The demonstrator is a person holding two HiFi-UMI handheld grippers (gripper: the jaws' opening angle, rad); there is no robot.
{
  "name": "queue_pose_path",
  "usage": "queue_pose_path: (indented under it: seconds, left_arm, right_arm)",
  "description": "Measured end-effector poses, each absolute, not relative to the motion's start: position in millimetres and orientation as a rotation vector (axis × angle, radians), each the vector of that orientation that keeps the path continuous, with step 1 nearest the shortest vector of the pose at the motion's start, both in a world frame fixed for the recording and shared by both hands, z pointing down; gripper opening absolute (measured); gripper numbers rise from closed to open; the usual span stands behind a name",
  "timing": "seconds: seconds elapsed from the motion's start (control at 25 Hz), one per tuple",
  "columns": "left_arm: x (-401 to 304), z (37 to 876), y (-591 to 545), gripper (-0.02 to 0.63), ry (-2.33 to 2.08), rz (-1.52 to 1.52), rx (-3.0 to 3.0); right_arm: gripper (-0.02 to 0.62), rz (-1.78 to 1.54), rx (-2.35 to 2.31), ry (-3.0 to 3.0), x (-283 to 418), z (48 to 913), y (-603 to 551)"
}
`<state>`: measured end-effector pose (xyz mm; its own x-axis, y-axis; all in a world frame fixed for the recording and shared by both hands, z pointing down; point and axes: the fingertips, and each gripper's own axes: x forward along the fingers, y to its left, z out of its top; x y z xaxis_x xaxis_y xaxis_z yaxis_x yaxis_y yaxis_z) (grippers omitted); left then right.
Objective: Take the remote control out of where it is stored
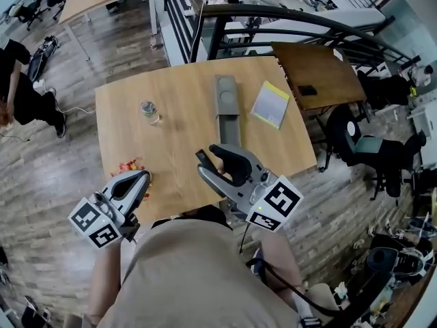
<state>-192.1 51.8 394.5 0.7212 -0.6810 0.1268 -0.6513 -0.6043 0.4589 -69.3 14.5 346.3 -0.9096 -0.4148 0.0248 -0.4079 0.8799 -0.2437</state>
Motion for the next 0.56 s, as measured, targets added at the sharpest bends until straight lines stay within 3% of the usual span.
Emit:
queue_pose_path:
  seconds: [0.56]
  left_arm:
    - [-216.1, 374.3, 50.0, 0.000, -1.157, -0.123, 2.394]
  right_arm:
    - [0.178, -0.407, -0.527, 2.979, -65.8, 308.5, 26.4]
